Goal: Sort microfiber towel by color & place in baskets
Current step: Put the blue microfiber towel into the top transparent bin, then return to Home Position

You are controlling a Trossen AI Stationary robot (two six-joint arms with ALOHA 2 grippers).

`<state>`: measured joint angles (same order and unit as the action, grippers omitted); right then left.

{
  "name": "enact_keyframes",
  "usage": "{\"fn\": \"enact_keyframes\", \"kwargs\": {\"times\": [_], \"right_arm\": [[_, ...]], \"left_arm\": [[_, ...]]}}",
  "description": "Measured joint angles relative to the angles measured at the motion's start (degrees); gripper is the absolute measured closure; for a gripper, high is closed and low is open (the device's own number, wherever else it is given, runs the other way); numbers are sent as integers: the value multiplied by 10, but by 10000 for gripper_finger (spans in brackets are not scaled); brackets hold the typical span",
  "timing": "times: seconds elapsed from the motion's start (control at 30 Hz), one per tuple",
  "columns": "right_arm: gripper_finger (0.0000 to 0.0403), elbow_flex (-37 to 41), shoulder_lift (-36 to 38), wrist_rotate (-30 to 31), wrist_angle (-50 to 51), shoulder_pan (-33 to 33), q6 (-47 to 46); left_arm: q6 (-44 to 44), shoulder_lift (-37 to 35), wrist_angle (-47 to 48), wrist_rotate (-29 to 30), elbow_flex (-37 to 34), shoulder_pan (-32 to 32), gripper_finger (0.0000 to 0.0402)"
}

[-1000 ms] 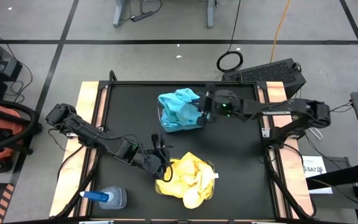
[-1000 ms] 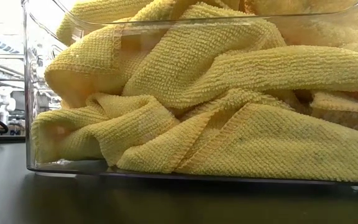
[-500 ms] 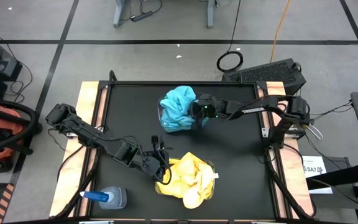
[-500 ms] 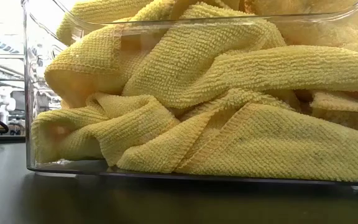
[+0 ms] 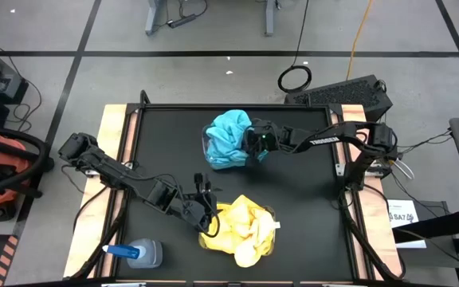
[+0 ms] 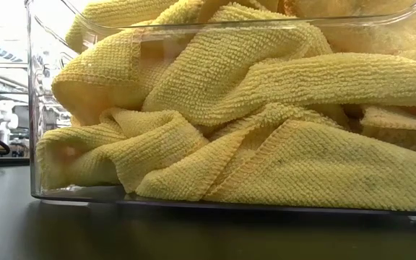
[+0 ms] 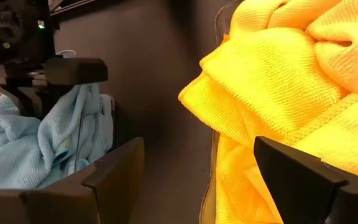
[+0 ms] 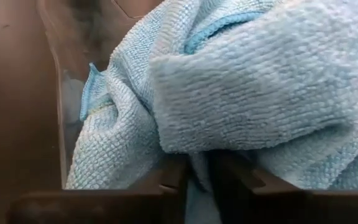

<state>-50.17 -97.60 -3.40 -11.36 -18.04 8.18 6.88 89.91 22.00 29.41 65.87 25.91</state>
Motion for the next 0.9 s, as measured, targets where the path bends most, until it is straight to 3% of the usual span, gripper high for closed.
{"fn": "enact_keyframes", "kwargs": {"times": [0.2,0.43,0.67,0.9], "right_arm": [[274,1,47,0,28,3,-3],[210,1,159,3,55,14,-2],[188,1,288,4,107,37,15],[188,1,420,4,257,72,17]], "left_arm": [[-14,-9,10,15,0,2,91],[-13,-62,58,88,0,7,91],[-10,-137,131,150,1,16,91],[56,-197,248,217,-6,24,91]]}}
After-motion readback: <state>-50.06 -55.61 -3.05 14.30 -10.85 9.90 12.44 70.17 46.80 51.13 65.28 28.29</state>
